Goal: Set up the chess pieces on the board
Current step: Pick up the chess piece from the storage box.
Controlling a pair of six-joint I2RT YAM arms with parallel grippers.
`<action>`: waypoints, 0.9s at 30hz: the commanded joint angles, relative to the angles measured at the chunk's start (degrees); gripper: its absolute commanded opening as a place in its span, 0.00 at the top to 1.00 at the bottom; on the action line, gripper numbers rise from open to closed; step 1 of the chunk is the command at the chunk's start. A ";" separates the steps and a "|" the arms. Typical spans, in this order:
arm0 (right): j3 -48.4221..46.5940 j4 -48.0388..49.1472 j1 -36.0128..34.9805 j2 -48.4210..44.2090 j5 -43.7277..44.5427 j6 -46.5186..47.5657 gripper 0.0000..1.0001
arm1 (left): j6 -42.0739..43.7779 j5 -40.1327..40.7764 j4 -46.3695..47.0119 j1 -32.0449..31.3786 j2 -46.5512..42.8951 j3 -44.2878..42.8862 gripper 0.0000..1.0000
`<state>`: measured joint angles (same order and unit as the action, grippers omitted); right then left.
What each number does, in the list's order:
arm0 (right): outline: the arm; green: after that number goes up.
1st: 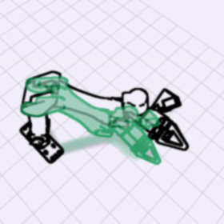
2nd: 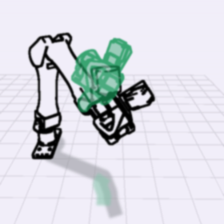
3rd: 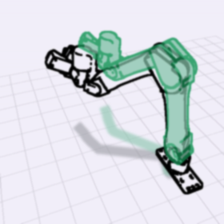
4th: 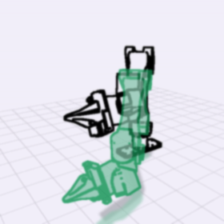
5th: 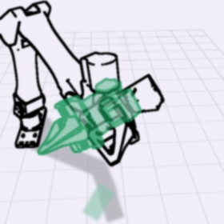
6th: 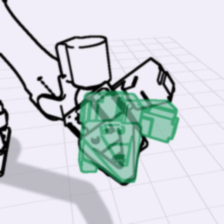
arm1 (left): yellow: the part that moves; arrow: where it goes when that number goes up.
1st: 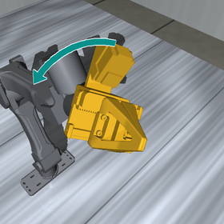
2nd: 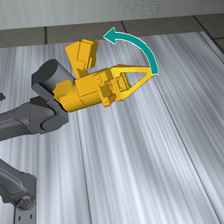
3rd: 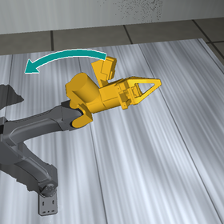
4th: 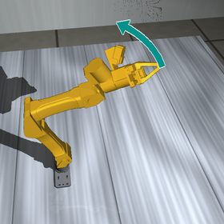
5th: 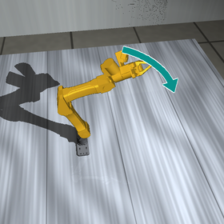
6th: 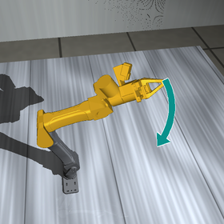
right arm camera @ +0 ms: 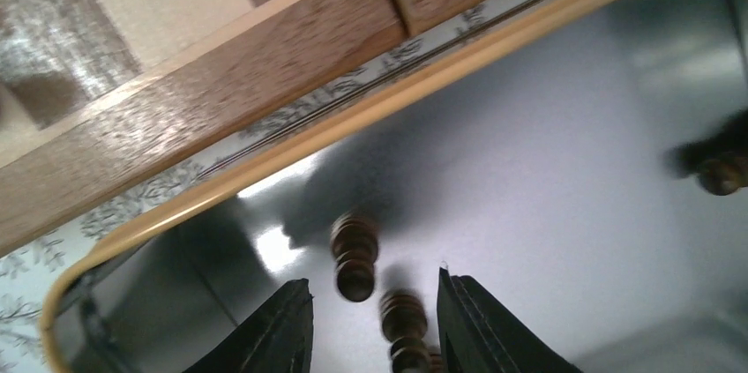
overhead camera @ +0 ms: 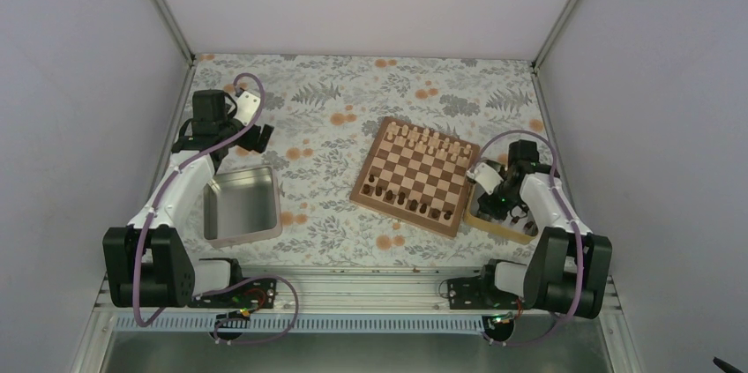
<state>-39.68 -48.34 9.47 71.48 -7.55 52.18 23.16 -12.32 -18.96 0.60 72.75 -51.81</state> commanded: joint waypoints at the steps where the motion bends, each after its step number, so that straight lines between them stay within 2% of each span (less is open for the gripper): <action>1: 0.55 4.45 0.31 0.52 1.69 -1.55 0.62 | 0.14 -1.09 0.41 0.29 -0.42 0.45 0.00; 10: 0.41 3.28 0.34 3.28 0.78 -1.57 0.65 | 0.39 -1.33 0.28 0.28 0.03 0.43 0.00; 14: 0.12 2.69 0.36 2.98 0.81 -1.45 0.71 | 0.39 -1.76 0.23 0.32 0.52 0.11 0.00; 21: -1.06 1.56 0.35 2.64 1.21 -1.73 0.87 | 0.44 -1.67 0.25 0.27 0.59 0.24 0.00; 27: -5.07 -1.88 0.31 -0.85 0.53 -1.29 0.91 | 0.38 -1.76 0.41 0.28 0.54 0.09 0.00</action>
<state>-41.06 -47.75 9.47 73.23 -6.55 50.76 23.18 -12.71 -18.96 0.60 72.90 -51.81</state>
